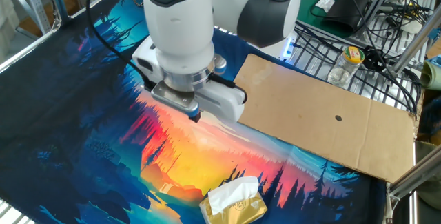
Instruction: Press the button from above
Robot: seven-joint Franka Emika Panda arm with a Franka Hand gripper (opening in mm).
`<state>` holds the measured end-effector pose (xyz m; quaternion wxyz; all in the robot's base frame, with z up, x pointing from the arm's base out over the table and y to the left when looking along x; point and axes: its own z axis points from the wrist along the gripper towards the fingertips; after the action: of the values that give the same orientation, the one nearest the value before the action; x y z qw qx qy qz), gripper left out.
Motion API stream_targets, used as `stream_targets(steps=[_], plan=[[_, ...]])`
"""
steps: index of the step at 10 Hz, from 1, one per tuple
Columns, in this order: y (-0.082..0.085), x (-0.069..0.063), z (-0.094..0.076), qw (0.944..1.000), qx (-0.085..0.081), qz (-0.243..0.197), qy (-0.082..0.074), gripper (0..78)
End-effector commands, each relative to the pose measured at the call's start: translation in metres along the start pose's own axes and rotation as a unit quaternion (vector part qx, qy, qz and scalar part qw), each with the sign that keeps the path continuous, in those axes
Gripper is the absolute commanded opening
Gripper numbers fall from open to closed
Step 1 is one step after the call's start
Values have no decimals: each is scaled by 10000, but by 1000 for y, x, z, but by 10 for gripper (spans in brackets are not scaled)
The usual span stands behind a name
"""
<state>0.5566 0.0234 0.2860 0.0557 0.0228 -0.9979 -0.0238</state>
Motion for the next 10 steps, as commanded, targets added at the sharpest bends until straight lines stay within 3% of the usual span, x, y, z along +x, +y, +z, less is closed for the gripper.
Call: stream_targets(steps=[1, 3, 5, 7, 10], plan=[[-11, 39, 8, 9998, 112, -118, -120, 0], [-18, 66, 11, 9991, 337, -174, -214, 0], [-34, 107, 27, 9980, 435, -253, -384, 0], [-51, 122, 38, 9973, 445, -367, -458, 0], [-76, 128, 43, 9964, 486, -516, -474, 0]])
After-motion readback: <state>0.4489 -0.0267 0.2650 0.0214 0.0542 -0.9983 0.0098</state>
